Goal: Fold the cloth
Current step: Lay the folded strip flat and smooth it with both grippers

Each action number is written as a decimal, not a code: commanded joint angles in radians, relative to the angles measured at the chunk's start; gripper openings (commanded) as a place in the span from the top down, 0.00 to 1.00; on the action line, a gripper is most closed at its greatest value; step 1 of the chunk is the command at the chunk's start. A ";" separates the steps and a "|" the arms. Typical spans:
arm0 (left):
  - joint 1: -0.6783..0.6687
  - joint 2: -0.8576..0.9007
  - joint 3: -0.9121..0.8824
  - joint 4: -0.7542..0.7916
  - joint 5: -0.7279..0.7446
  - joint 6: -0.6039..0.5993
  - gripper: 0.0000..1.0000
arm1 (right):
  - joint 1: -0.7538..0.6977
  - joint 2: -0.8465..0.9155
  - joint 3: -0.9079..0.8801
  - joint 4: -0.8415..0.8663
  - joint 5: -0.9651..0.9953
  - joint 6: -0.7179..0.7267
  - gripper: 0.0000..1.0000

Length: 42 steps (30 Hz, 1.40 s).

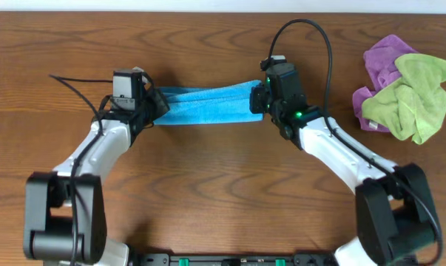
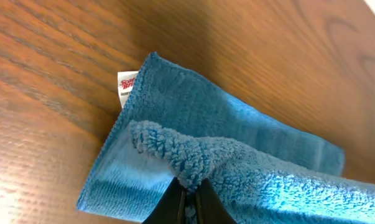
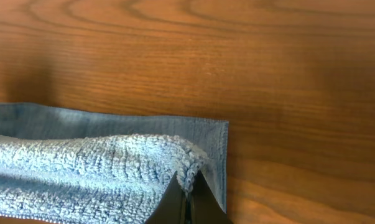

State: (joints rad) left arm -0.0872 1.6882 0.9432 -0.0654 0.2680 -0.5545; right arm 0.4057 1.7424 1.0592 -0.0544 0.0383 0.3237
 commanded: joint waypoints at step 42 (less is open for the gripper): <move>0.009 0.207 0.037 0.356 -0.248 -0.049 0.94 | -0.029 0.303 0.002 0.314 0.119 -0.051 0.99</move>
State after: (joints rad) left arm -0.0944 1.8675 0.9531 0.2790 0.1360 -0.6029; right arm 0.3969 2.0117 1.0592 0.2527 0.0666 0.2871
